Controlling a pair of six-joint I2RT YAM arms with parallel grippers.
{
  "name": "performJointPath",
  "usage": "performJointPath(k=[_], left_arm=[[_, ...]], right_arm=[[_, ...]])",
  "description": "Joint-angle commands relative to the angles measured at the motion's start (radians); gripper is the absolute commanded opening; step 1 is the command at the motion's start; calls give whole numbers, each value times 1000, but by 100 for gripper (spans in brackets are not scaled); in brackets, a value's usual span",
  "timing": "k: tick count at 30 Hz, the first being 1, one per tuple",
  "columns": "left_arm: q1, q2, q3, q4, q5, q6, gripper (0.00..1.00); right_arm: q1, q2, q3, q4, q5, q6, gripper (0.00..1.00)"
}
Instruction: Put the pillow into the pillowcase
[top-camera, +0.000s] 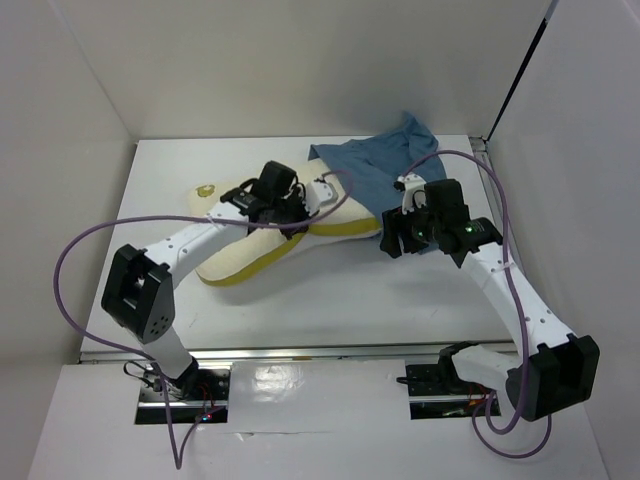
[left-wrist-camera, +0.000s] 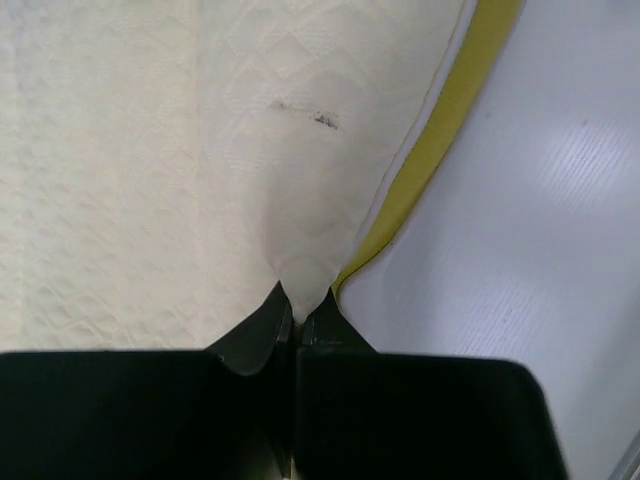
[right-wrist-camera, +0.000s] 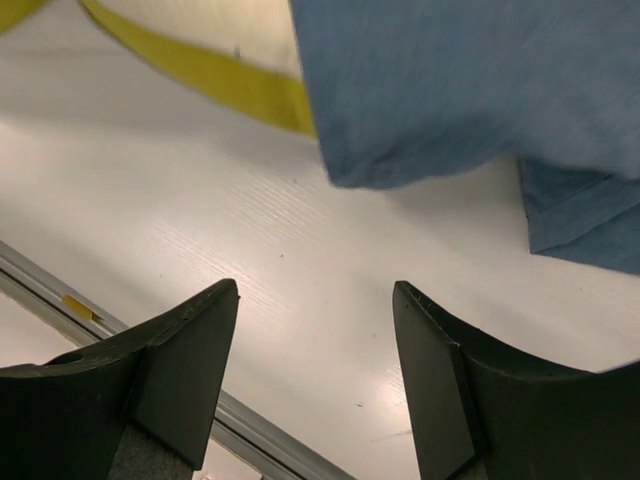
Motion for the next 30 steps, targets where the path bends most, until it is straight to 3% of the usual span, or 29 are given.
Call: performJointPath(k=[1,6,10,18,24,27,28,30], left_arm=[[42,35,171,-79,172,-119,0],[90,69,300,-138,260,-162,0],[110,69,312,-163,280,-162,0],[110,69,312,-172,280,-162,0],[119,69,312,-172,280,-162,0],[119,69,303,-172,280,-162,0],[119,60,303,-172,280,-162,0],[119,60,292,-172,271,-171,0]], right_arm=[[8,-33,-2,63,52,9,71],[17,-42,-2,134,126,47,71],[17,-20,-2,223,206,67,71],[17,115,56,388,186,118,71],[17,188,90,418,135,127,70],[17,197,90,428,114,127,50],[17,197,90,441,105,127,31],[17,197,90,451,104,127,14]])
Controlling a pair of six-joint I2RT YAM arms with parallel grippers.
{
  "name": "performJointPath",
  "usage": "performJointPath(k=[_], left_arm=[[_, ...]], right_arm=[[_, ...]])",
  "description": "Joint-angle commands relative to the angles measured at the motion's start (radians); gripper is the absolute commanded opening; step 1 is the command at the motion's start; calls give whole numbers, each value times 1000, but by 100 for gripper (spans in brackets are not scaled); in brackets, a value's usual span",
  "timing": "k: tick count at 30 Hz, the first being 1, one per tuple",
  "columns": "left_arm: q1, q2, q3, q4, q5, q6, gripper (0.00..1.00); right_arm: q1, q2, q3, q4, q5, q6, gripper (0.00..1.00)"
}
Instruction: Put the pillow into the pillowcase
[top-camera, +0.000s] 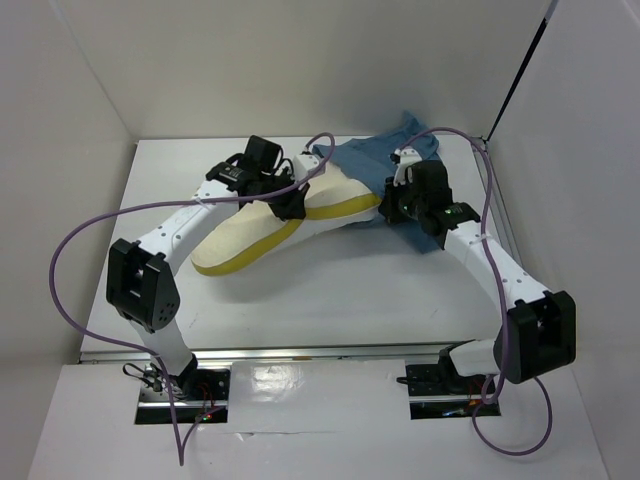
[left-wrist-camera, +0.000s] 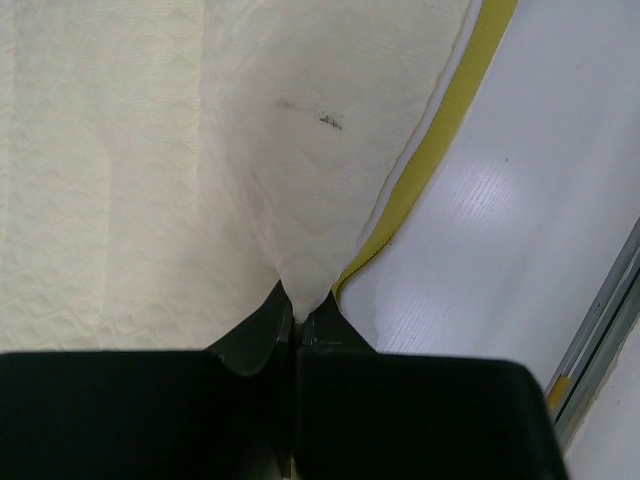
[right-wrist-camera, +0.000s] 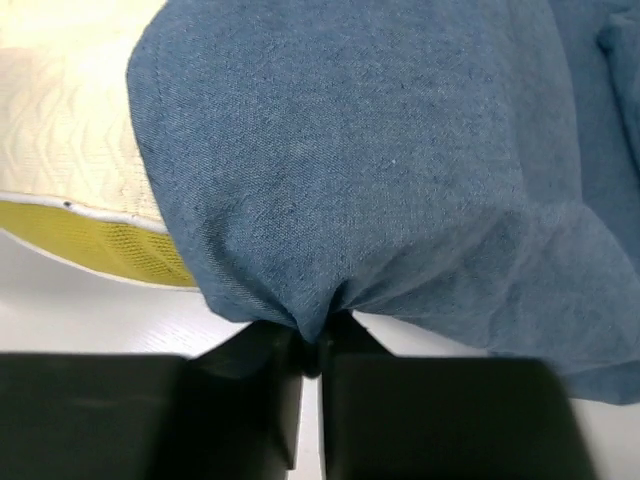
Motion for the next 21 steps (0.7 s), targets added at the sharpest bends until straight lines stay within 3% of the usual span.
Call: performJointPath(k=[1,3,11,16,21], left_arm=[[2,-21,28,37,58,-39,0],[2,-21,18,46,58,-39,0],[-7,11,27,81,30,-89,0],[-7,20,36,92,30,-111,0],[-7,20,25,103,30,-111,0]], right_arm=[[8,2,52,98,-34,6,8],[18,2,61,98,-55,6,0],[173,40,260,8,-135,26,0],[228,40,287,-64,-141,-3,17],[228,17,218,-112,-38,-80,19]])
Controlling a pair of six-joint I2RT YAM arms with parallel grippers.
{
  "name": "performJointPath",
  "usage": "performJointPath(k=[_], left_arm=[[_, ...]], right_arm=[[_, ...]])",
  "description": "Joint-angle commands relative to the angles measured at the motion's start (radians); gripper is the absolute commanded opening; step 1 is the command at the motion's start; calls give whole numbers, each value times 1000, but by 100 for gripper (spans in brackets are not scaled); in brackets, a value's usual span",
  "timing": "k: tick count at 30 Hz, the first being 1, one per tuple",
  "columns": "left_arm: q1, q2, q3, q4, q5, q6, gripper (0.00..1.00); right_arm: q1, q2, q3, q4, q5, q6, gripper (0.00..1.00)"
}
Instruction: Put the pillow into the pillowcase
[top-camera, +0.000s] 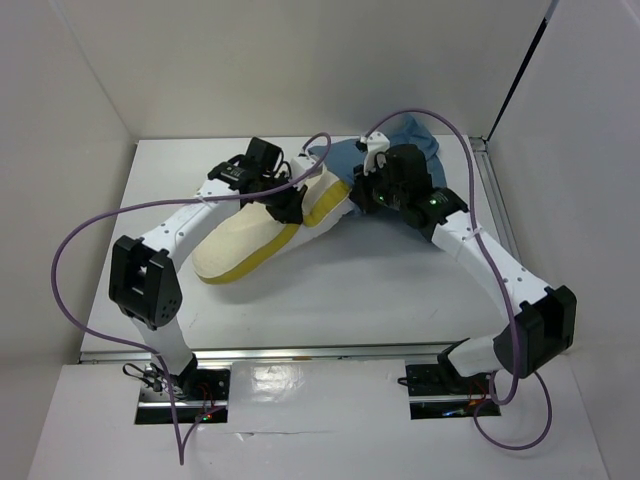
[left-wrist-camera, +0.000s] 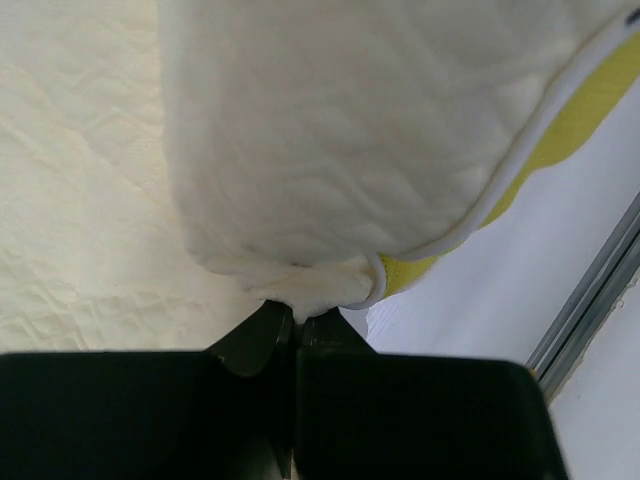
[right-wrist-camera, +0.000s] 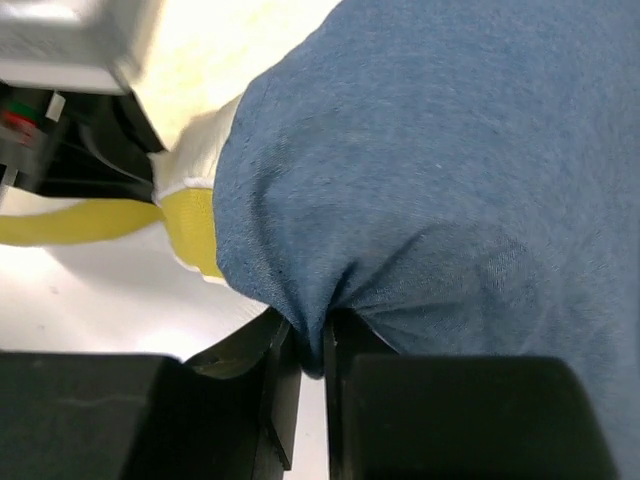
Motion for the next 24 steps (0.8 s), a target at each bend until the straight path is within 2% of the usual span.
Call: performJointPath(k=[1,4,7,8,9,12,18,19,22,24], left_arm=[[-14,0,17,140,51,-28,0],[-14,0,17,140,51,-28,0],[-14,9,26,140,60,-28,0],[-14,9,26,131,60,-19,0],[-14,9,26,131,60,-19,0],[-14,18,35,120,60,-10,0],[-14,18,35,120,69,-10,0],[-14,18,35,120,70,-10,0],[-14,18,35,120,70,-10,0],[-14,18,26,120,70,-10,0]], right_arm=[[32,-48,-61,-31,-10,-37,15],[32,-62,-141,-31,52,-76,14],[0,-72,-196,-41,96,-76,28],[0,-72,-211,-41,110,-76,36],[-11,-72,-222,-41,127,-76,50],[-23,-81,-244,-41,139,-53,59],[-32,-91,-233,-50,185,-33,56],[-32,-91,-233,-50,185,-33,53],[-42,-91,-211,-50,194,-33,33],[-42,-91,-187,-41,194,-42,26]])
